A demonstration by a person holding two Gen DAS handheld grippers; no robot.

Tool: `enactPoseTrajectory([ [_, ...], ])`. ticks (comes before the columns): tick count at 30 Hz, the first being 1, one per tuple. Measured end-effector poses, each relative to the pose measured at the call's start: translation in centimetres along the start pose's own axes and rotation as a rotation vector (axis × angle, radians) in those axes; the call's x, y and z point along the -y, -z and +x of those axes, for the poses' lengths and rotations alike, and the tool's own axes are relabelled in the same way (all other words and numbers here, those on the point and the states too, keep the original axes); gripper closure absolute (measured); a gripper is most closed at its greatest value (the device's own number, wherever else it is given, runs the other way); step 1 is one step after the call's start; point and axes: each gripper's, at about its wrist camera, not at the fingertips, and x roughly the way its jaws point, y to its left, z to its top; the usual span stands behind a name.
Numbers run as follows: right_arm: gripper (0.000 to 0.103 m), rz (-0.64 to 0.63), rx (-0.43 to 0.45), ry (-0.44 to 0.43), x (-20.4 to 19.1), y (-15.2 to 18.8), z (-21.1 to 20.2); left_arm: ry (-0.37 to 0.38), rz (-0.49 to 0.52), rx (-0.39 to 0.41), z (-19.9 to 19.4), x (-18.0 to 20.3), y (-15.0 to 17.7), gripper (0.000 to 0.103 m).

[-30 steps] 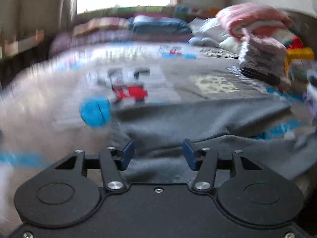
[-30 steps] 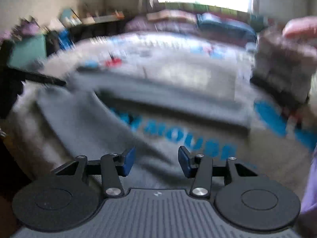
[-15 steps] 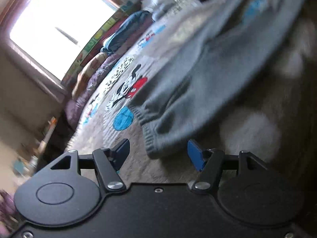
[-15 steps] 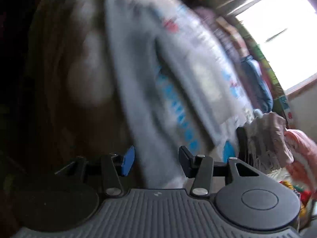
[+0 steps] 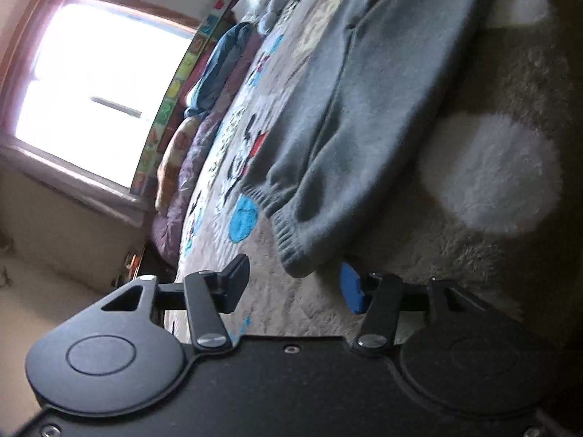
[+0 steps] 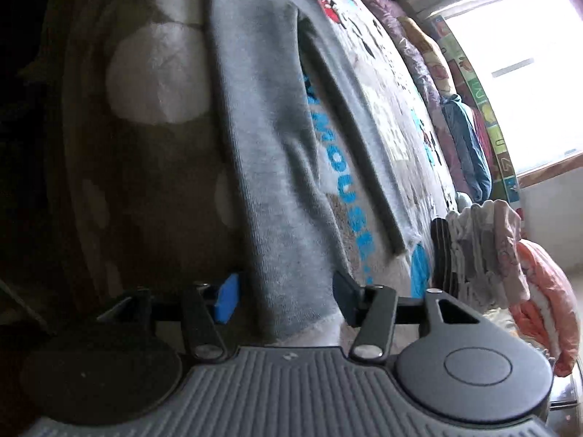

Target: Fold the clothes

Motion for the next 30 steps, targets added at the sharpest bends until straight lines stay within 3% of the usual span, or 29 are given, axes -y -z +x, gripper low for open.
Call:
enactPoseTrajectory([
  [2,0.072,0.016,0.015,-0.006,0.2,0.1,-0.1,0.007,0.022,0.015,0.3,0.2,0.1,0.058],
  [3,0.073,0.020,0.020,-0.009,0.2,0.1,-0.1,0.011,0.020,0.021,0.3,0.2,0.1,0.059],
  [4,0.074,0.022,0.026,-0.004,0.3,0.1,0.1,0.016,0.015,0.028,0.2,0.1,0.0,0.071],
  [5,0.082,0.045,0.034,-0.012,0.6,0.1,-0.1,0.033,-0.020,0.027,0.1,-0.4,-0.1,0.081],
  [8,0.095,0.112,0.059,-0.037,1.4,0.2,-0.5,0.050,-0.193,0.059,-0.3,-3.2,-0.7,0.084],
  [13,0.096,0.390,0.146,-0.089,6.5,0.9,-2.2,0.089,-0.485,0.114,0.1,-7.8,-1.7,0.087],
  [19,0.096,0.633,0.200,-0.152,13.8,1.5,-1.4,0.133,-0.704,0.133,3.2,-11.8,-3.7,0.089],
  [30,0.096,0.745,0.116,-0.307,21.6,0.8,5.6,0.228,-0.867,0.064,8.4,-13.3,-3.5,0.091],
])
